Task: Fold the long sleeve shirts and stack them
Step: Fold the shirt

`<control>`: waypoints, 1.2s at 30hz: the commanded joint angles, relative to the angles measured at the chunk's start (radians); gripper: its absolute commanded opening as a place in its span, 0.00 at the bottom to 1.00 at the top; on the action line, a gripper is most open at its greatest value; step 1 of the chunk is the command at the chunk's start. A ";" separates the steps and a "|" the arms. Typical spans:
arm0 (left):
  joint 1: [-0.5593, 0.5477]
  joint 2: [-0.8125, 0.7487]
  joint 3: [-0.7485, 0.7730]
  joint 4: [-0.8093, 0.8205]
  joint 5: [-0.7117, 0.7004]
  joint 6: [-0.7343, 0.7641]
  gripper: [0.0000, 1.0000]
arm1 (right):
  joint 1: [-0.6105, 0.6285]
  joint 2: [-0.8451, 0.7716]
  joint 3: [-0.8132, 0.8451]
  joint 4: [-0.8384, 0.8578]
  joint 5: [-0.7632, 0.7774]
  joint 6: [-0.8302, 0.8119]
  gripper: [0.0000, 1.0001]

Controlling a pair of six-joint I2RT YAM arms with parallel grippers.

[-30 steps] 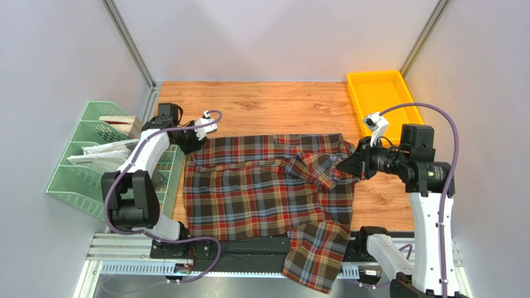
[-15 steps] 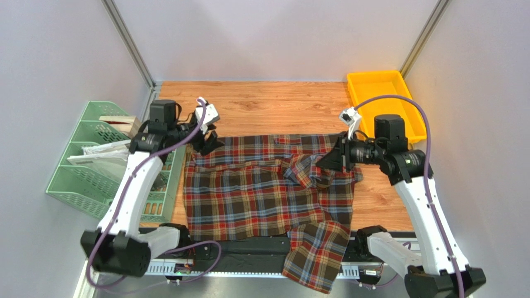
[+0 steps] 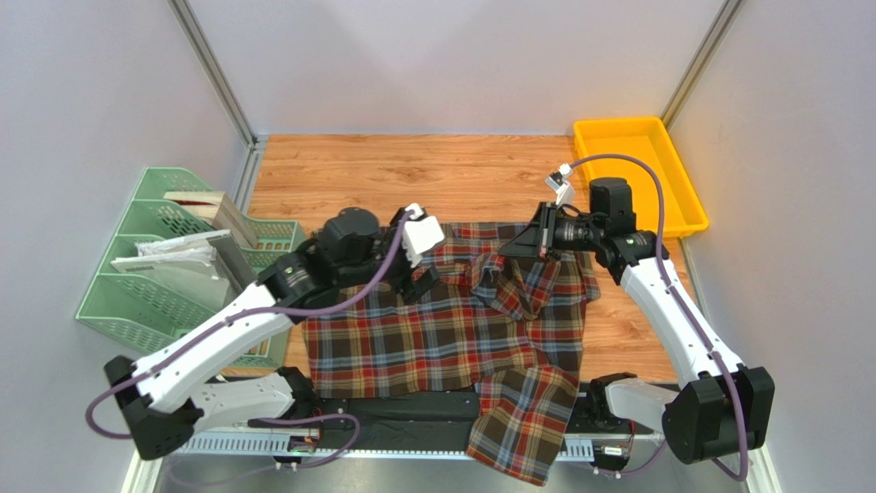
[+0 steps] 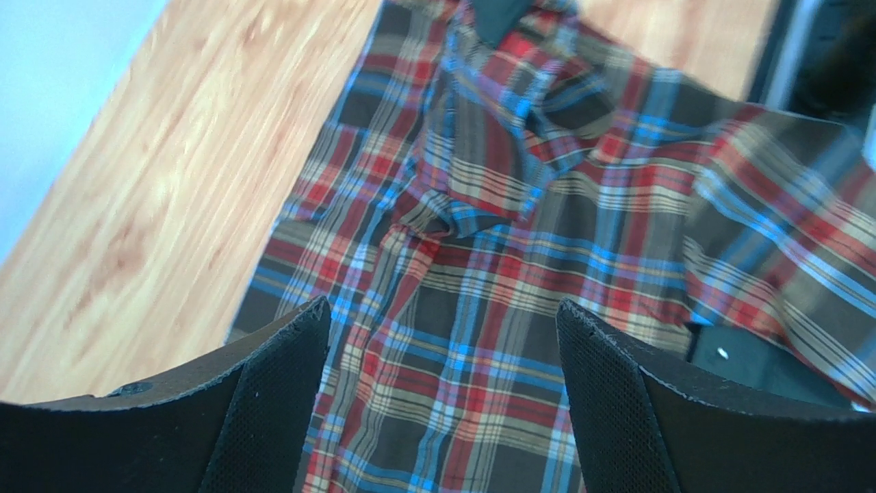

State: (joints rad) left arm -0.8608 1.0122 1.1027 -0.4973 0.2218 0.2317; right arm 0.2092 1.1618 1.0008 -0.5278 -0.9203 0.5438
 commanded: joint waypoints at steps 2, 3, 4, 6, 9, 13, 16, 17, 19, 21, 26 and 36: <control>-0.101 0.112 0.034 0.175 -0.167 -0.097 0.88 | 0.006 0.018 -0.013 0.169 -0.092 0.196 0.00; -0.130 0.123 0.028 0.202 -0.173 -0.095 0.89 | 0.006 0.018 -0.014 0.170 -0.100 0.196 0.00; -0.139 0.137 0.025 0.239 -0.164 -0.100 0.89 | 0.006 0.018 -0.014 0.169 -0.116 0.199 0.00; -0.152 0.173 0.025 0.259 -0.139 -0.130 0.90 | 0.006 0.007 -0.034 0.201 -0.132 0.215 0.00; -0.153 0.207 0.020 0.315 -0.107 -0.172 0.91 | 0.007 -0.014 -0.051 0.207 -0.123 0.214 0.00; -0.191 0.238 0.020 0.404 -0.154 -0.178 0.93 | 0.006 -0.010 -0.070 0.238 -0.127 0.257 0.00; -0.204 0.295 0.051 0.388 -0.203 -0.173 0.91 | 0.006 -0.010 -0.073 0.264 -0.132 0.271 0.00; -0.204 0.316 0.060 0.388 -0.209 -0.157 0.89 | 0.004 -0.011 -0.070 0.264 -0.135 0.272 0.00; -0.202 0.330 0.065 0.394 -0.216 -0.140 0.87 | 0.002 -0.020 -0.073 0.264 -0.137 0.274 0.00; -0.202 0.341 0.065 0.396 -0.219 -0.114 0.85 | 0.002 -0.025 -0.074 0.264 -0.141 0.275 0.00; -0.202 0.342 0.072 0.356 -0.251 -0.062 0.48 | -0.001 -0.039 -0.090 0.253 -0.150 0.265 0.00; -0.184 0.267 0.124 0.084 0.014 0.110 0.00 | -0.014 -0.088 0.005 -0.050 -0.140 0.015 0.21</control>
State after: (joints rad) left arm -1.0569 1.3464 1.1614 -0.2546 0.0738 0.2447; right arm 0.2073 1.1275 0.9211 -0.3901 -1.0477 0.7254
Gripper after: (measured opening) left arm 0.008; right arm 0.146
